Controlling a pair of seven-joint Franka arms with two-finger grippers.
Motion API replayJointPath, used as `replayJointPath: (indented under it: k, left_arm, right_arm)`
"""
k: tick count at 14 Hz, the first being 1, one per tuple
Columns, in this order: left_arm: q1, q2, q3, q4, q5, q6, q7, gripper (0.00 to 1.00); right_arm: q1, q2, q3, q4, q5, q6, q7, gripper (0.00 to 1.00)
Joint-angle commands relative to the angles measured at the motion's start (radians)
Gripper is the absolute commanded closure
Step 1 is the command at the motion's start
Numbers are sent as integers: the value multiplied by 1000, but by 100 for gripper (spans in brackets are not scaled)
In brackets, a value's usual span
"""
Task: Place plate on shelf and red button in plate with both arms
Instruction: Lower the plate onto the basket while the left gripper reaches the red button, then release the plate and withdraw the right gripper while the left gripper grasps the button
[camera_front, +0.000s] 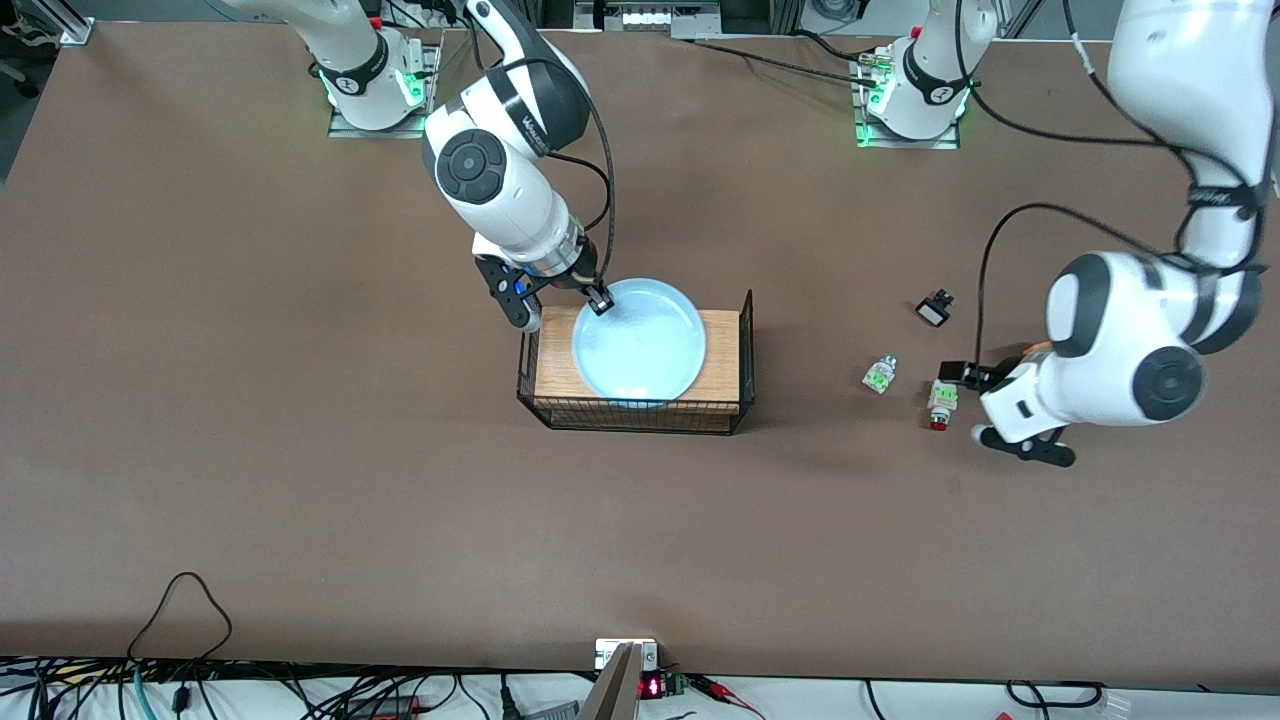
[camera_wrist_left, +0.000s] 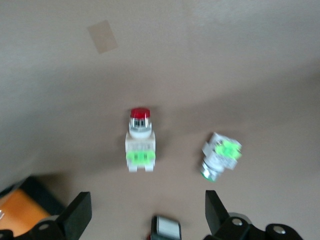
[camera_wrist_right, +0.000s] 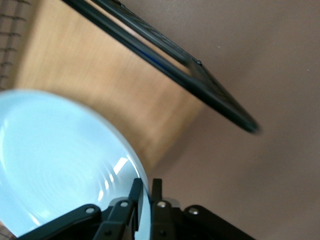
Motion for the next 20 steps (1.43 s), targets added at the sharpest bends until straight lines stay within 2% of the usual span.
replayJointPath:
  k: [1,3,5,7,9,10,12,14,17,18,20]
  left_arm:
    - [22,21,-3,-53,-4,119,115,0]
    - [33,63,-3,-56,-4,179,125,0]
    - [37,90,-3,-79,-4,242,125,0]
    - [36,96,-3,-122,-4,319,123,5]
    - [36,96,-3,-160,-4,380,123,20]
    - [34,93,-3,-160,-4,376,123,33]
    - [36,82,-5,-157,-3,346,125,53]
    - [31,77,-5,-154,-3,310,125,66]
    - [24,68,-6,-124,-4,249,108,75]
    - [24,53,-21,-101,-11,182,109,79]
    - [25,10,-58,-7,-9,15,94,79]
  right_arm:
    - [4,-19,-13,11,-14,17,12,0]
    - [1,-71,-47,19,-14,16,-4,0]
    - [-12,-122,-53,19,-22,5,-42,0]
    - [-23,-172,-59,24,-82,-64,-105,0]
    - [-48,-211,-64,51,-192,-200,-224,0]
    - [-61,-226,-64,69,-242,-268,-305,0]
    - [-110,-257,-64,109,-321,-393,-524,0]
    - [-189,-283,-64,134,-347,-452,-684,0]
    - [-345,-297,-64,134,-343,-454,-920,0]
    - [-394,-297,-64,134,-335,-454,-1021,0]
    - [-483,-297,-64,132,-335,-454,-1184,0]
